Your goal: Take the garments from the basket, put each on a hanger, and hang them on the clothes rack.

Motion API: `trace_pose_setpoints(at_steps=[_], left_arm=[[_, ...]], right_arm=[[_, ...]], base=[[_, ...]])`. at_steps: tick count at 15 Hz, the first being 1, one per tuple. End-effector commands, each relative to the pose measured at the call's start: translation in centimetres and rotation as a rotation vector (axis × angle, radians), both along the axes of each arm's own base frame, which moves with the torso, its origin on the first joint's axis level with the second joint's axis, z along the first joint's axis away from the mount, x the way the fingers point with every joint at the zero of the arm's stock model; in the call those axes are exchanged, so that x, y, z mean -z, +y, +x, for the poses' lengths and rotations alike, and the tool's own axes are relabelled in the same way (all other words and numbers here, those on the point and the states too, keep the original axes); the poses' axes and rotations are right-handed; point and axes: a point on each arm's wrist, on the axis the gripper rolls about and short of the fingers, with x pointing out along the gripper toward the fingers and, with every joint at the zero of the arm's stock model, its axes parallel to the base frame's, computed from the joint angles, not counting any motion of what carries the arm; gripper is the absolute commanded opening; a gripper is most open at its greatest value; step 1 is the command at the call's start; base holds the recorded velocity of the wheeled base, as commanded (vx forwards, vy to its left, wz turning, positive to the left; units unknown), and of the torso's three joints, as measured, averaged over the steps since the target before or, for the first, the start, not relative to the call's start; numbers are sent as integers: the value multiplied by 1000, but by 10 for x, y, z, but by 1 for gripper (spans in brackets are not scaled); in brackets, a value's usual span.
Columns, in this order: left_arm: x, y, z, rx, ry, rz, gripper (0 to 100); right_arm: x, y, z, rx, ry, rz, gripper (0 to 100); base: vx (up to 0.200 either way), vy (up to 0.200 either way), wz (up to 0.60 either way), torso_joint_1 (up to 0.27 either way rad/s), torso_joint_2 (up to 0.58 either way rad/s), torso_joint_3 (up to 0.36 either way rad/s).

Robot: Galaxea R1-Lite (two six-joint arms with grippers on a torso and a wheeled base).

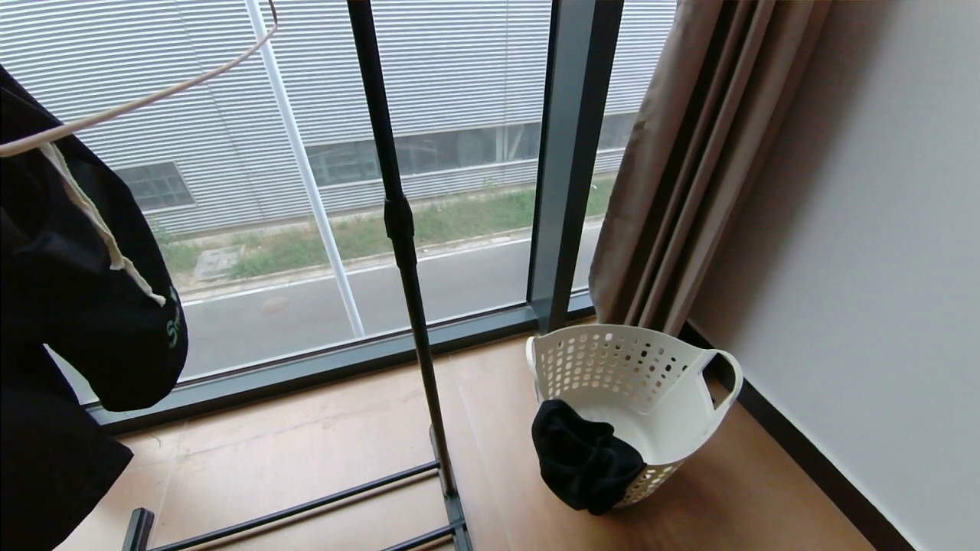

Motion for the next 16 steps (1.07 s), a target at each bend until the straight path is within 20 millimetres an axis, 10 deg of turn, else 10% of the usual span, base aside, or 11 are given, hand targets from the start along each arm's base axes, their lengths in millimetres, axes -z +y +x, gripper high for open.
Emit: trace_pose_setpoints(at_steps=[1, 16], left_arm=[[0, 0, 0, 0, 1, 1, 100], [0, 0, 0, 1, 1, 1, 100]], right_arm=[[0, 0, 0, -1, 0, 0, 100], [0, 0, 0, 1, 1, 0, 100]], base=[[0, 0, 0, 7, 2, -198], [0, 0, 0, 2, 2, -196]])
